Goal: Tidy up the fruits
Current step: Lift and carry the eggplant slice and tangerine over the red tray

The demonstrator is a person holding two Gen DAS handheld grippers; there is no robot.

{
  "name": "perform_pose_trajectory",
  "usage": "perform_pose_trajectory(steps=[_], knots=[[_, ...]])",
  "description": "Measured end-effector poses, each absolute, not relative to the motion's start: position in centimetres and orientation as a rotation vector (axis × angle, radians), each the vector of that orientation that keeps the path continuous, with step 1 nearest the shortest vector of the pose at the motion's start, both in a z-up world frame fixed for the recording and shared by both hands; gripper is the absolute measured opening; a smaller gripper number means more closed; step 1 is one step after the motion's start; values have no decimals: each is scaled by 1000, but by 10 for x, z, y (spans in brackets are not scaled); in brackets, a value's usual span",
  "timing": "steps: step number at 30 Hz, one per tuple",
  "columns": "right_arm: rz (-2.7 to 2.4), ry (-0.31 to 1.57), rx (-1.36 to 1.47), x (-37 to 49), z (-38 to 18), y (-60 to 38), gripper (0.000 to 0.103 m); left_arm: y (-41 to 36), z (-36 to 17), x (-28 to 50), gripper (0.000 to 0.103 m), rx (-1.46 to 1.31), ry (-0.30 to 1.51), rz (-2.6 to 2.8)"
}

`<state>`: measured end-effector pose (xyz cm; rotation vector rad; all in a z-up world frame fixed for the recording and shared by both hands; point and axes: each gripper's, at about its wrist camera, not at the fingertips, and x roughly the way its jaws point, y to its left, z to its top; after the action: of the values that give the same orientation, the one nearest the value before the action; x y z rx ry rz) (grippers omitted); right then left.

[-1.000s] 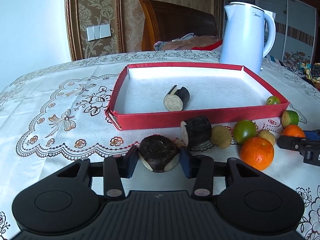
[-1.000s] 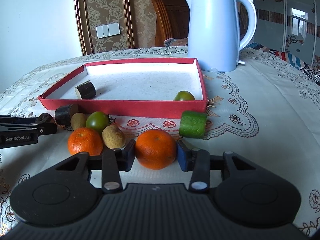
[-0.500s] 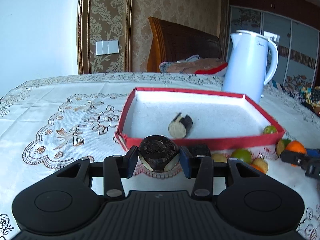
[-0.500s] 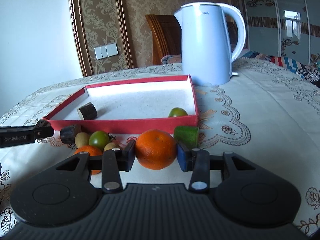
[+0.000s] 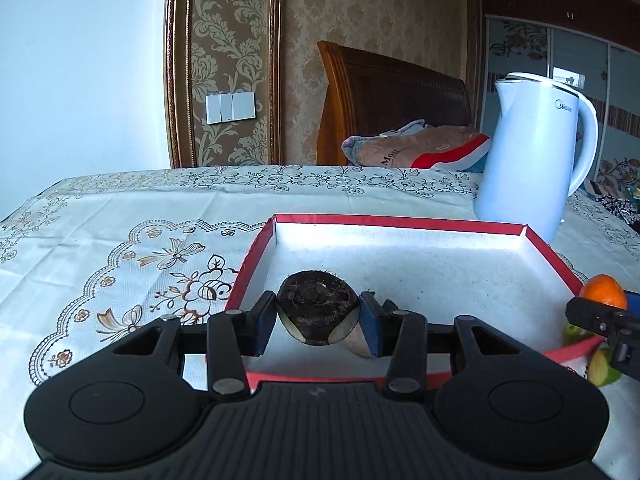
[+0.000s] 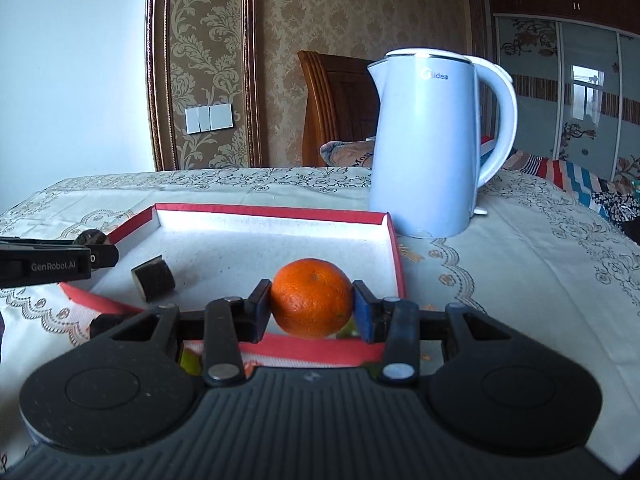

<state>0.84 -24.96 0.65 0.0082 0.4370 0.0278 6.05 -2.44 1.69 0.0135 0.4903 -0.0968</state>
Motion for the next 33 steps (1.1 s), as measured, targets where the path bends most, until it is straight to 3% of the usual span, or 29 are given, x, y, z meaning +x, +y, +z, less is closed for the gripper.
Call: perform_pose_trajectory(steps=[33], knots=[[-47, 605, 12, 121, -20, -227, 40, -51, -1, 127, 44, 59, 555, -74]])
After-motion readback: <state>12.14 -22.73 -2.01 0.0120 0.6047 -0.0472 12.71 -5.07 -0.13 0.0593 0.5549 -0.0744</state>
